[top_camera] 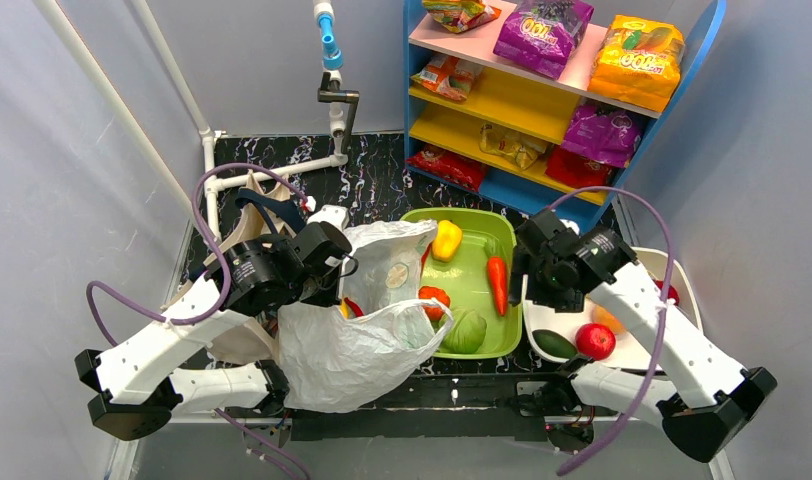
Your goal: Place the food into the grocery bag and tie it
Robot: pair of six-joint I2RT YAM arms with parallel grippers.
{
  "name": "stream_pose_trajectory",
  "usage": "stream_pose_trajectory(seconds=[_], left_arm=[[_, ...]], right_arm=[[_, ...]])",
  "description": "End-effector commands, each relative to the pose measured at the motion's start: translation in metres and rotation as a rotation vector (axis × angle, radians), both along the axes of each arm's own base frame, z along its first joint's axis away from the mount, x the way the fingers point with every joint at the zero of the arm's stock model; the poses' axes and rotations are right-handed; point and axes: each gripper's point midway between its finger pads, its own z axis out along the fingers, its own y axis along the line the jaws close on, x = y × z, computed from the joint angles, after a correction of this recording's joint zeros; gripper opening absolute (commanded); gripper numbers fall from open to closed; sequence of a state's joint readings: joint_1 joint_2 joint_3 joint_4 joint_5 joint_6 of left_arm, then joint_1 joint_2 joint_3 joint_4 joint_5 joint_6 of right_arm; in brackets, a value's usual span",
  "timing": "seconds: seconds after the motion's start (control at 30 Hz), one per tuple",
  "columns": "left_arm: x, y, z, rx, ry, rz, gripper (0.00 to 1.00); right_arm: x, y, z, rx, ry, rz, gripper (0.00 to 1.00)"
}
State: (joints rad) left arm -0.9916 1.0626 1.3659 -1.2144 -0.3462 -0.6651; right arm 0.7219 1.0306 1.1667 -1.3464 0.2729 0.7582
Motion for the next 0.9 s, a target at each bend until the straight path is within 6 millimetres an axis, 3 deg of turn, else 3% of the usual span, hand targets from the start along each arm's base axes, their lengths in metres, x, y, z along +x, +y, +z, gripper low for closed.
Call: stream_pose_trajectory(seconds=[0.0, 0.4, 0.7, 0.87], left_arm=[[-0.004, 0.004, 0.001, 0.003, 0.0, -0.01, 0.0], [-0.008, 0.01, 0.018, -0.011, -0.006, -0.017, 0.0], [-0.011, 0.01, 0.025, 0.003, 0.005, -0.051, 0.0], [-0.011, 0.009, 0.029, 0.007, 0.005, -0.065, 0.0]], right_arm=[[0.013, -0.034, -0.006, -0.102, 0.036, -0.164, 0.88], [0.05, -0.102, -0.019, -0.26, 0.141, -0.537, 0.94], [0.056, -0.157, -0.04, -0.287, 0.159, -0.735, 0.94], [0.061, -0.17, -0.06, -0.214, 0.121, -0.762, 0.96]])
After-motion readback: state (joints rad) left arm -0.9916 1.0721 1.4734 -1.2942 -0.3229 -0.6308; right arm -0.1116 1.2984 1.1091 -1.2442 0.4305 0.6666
